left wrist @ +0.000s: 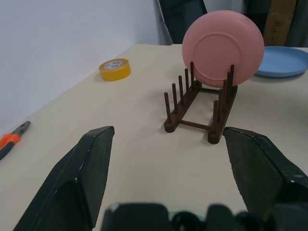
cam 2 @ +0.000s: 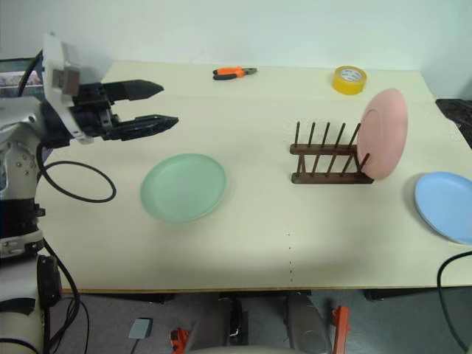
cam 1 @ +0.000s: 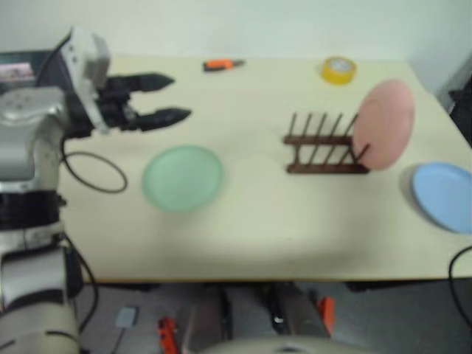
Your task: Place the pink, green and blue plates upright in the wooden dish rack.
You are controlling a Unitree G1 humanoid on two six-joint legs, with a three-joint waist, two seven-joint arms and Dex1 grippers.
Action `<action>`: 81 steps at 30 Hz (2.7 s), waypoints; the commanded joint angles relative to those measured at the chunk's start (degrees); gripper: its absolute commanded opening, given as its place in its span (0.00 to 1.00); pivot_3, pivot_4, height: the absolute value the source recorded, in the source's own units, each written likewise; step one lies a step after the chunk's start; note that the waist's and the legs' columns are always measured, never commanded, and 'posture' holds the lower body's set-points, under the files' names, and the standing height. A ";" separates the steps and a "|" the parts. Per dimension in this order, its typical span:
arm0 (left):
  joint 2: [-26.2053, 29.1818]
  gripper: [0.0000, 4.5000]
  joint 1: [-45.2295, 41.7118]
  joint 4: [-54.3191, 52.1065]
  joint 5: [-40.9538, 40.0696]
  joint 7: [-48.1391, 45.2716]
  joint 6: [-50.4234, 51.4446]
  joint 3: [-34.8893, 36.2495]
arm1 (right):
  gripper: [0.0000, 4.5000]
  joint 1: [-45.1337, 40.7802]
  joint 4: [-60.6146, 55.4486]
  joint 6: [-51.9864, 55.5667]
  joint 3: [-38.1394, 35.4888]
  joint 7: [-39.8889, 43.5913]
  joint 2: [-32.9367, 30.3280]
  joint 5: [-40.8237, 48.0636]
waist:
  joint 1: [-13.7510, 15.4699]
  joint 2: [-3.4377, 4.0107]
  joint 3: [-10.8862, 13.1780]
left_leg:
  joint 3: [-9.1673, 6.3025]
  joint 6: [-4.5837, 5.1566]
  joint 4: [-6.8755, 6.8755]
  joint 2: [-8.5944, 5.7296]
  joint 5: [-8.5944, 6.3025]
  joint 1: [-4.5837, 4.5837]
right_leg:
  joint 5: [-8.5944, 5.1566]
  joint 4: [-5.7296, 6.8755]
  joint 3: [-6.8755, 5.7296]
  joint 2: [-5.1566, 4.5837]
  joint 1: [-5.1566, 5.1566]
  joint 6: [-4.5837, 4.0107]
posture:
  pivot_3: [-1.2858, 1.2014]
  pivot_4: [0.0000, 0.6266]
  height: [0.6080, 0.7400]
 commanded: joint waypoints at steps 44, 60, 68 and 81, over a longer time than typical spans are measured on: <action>-5.65 0.88 -11.30 56.27 27.56 8.55 -8.37 -11.44 | 0.98 7.65 -58.08 10.07 16.84 -27.58 18.06 19.47 | 0.21 -0.11 -0.11 | -0.12 0.00 0.07 0.05 0.00 -0.11 | 0.03 0.02 -0.14 -0.07 0.00 -0.06 | 0.52 0.24 1.00; -5.14 0.01 -10.95 54.73 26.89 7.46 -7.16 -9.14 | 0.99 6.10 -57.25 9.07 19.16 -27.73 18.35 18.66 | 0.21 -0.15 -0.13 | -0.12 0.00 0.11 0.05 0.00 -0.06 | 0.03 0.06 -0.14 -0.07 0.04 -0.04 | 0.52 0.24 1.00; -4.09 0.01 -16.86 51.67 23.63 14.04 -6.40 -3.05 | 0.99 2.69 -57.07 3.57 28.37 -25.97 20.56 10.99 | 0.17 -0.16 -0.13 | -0.16 0.00 0.12 0.07 0.00 -0.11 | 0.02 0.06 -0.19 -0.06 0.01 -0.02 | 0.52 0.24 1.00; -9.95 0.01 -26.55 37.13 22.85 25.65 0.17 -2.13 | 0.99 -12.41 -39.91 -23.41 55.67 -28.55 36.19 -27.47 | -0.04 -0.20 -0.10 | -0.10 0.00 0.20 0.02 0.00 -0.26 | 0.06 0.08 -0.17 -0.02 -0.13 0.06 | 0.52 0.24 1.00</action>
